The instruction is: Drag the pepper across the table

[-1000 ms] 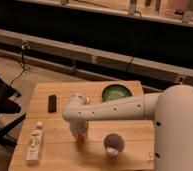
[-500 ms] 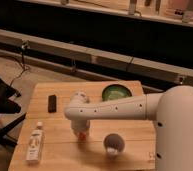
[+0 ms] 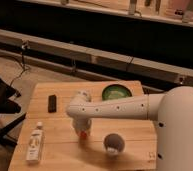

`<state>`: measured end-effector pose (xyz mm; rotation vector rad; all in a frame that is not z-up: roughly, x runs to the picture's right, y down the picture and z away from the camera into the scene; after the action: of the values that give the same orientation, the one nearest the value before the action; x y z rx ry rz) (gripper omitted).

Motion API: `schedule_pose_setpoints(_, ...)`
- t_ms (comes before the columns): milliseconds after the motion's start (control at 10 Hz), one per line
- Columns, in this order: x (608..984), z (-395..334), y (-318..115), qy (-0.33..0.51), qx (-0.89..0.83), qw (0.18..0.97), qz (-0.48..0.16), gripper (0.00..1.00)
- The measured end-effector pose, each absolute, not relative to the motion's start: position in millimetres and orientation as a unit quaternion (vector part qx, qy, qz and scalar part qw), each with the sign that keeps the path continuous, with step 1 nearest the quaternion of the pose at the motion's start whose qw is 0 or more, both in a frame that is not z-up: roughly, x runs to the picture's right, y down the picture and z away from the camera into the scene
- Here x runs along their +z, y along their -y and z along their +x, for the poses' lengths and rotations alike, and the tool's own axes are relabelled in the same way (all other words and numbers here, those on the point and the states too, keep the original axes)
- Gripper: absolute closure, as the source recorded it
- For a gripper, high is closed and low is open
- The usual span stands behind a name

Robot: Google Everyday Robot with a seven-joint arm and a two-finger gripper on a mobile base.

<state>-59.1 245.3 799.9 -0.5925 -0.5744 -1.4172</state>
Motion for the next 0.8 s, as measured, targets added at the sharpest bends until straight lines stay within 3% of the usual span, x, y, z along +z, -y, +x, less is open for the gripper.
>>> schedule_pose_setpoints(800, 805.3, -50.8, -236.7, 0.258, -0.63, 0.683, -0.265, 1.0)
